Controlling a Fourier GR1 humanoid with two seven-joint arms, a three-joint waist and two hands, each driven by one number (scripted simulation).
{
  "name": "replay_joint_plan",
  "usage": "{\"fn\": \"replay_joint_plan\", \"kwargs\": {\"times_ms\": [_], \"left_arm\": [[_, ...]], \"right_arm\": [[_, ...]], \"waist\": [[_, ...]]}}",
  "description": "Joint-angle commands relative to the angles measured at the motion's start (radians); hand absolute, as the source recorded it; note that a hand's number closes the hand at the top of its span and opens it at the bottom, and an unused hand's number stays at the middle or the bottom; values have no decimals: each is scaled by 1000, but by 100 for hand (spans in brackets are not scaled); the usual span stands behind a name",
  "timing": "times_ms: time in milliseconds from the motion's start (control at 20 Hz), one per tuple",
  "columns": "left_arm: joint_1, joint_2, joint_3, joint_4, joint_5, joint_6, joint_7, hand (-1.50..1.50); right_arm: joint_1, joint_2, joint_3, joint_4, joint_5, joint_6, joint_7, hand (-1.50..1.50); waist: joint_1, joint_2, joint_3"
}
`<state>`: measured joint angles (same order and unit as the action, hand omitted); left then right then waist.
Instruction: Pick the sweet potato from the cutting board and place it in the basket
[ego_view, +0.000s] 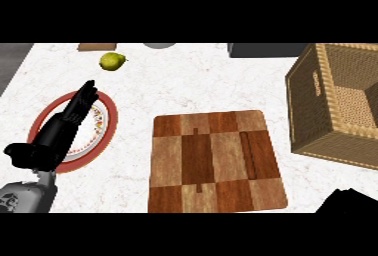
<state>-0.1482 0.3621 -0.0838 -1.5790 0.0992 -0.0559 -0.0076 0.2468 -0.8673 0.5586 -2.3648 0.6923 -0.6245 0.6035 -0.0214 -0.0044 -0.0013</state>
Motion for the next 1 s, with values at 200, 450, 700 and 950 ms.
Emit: {"fn": "replay_joint_plan", "kwargs": {"times_ms": [200, 450, 700, 950], "left_arm": [[-14, -26, -18, 27, -34, 7, -11, 0], [-7, -2, -7, -38, 3, -36, 32, 0], [-46, -24, 21, 101, -29, -38, -63, 0], [2, -34, 12, -3, -33, -49, -2, 0]], "right_arm": [[-143, -18, -245, -147, -233, 107, 205, 150], [-320, 24, -377, -25, -310, 157, 303, 150], [-487, 66, -528, 205, -408, 165, 256, 150], [-513, 58, -660, 406, -518, 260, 111, 150]], "waist": [[18, 7, 0], [39, 5, 1], [29, 8, 1], [26, 5, 2]]}}
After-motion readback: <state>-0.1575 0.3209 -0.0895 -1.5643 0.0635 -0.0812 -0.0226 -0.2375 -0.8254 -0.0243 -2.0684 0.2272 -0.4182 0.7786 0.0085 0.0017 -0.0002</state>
